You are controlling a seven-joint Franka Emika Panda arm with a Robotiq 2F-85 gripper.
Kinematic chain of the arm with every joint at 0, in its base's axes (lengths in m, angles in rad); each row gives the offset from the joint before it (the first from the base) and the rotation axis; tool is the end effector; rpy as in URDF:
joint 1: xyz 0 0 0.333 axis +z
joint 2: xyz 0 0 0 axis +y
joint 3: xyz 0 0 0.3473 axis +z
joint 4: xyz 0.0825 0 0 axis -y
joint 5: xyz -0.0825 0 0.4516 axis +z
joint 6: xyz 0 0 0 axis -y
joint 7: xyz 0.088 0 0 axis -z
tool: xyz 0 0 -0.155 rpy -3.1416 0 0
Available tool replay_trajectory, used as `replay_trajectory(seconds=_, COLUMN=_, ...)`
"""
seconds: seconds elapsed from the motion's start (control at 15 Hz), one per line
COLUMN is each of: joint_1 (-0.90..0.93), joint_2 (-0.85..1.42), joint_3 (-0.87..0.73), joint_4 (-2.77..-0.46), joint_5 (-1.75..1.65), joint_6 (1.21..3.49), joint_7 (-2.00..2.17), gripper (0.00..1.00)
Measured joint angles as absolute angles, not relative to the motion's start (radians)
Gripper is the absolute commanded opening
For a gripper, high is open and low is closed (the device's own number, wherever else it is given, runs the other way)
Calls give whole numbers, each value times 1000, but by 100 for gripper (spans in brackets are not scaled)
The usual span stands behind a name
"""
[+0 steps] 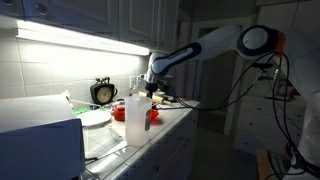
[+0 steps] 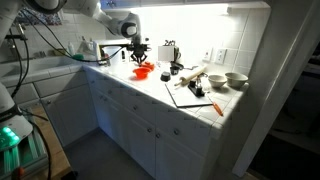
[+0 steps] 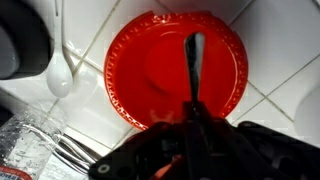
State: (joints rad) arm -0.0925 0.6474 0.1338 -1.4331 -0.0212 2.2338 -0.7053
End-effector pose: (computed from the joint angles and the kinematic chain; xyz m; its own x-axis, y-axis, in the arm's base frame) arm 0.8205 0.0150 0.2758 0.7358 0.6580 0.1600 0.6589 -0.7502 0.0549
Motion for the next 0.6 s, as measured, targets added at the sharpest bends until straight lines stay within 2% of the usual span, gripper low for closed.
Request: replay_trajectory(seconds=0.6, joint_1=-93, joint_2=559, joint_3=158, joint_4=-1434, joint_5=7, joint_6=2112, joint_7=-754, gripper=2)
